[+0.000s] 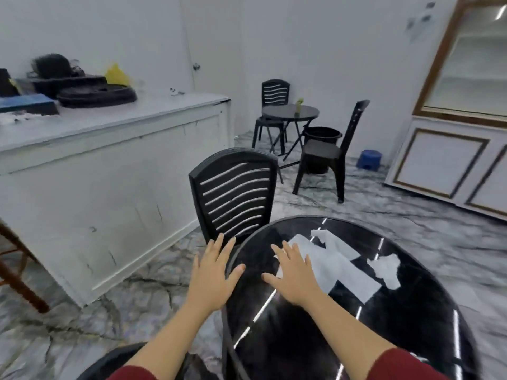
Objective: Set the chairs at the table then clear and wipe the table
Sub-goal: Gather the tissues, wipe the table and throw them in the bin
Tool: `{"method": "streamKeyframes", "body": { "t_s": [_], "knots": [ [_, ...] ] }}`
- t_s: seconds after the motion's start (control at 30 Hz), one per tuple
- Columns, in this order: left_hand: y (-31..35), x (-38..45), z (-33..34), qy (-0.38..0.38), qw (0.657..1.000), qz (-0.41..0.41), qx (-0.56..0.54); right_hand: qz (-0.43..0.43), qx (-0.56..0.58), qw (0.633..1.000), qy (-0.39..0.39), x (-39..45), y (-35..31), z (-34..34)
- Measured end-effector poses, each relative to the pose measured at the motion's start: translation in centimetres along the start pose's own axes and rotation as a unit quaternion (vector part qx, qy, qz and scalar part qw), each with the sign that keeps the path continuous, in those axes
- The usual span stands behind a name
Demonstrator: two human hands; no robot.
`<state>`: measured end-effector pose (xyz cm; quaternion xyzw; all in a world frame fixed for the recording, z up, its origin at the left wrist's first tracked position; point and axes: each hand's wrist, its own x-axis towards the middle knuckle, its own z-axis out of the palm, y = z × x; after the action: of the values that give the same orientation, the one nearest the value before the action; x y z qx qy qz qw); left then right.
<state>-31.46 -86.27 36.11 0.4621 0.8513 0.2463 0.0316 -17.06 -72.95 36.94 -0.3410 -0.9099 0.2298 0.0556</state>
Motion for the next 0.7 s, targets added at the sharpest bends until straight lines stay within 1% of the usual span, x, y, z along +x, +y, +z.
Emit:
{"method": "streamKeyframes", "body": {
  "t_s": [0.13,0.23,0.37,0.5,0.7],
  "knots": [
    [5.7,3.0,4.5,-0.036,0.998,0.046,-0.005,0.062,-0.009,0.998,0.015,-0.2,7.5,-3.3],
    [9.2,4.6,7.3,-0.072,0.996,0.051,-0.013,0.099,-0.018,0.995,0.026,-0.5,12.8,-5.3],
    [11.9,5.7,10.3,-0.107,0.993,0.055,0.016,0.134,-0.010,0.991,0.018,-1.0,17.9,-6.1],
    [12.7,7.0,12.3,-0.131,0.990,0.051,0.023,0.142,0.003,0.990,0.001,-1.2,20.4,-5.4],
    [11.8,9.9,15.1,-0.168,0.983,0.066,0.036,0.141,0.056,0.988,0.000,-0.2,21.5,-3.2]
  ]
}}
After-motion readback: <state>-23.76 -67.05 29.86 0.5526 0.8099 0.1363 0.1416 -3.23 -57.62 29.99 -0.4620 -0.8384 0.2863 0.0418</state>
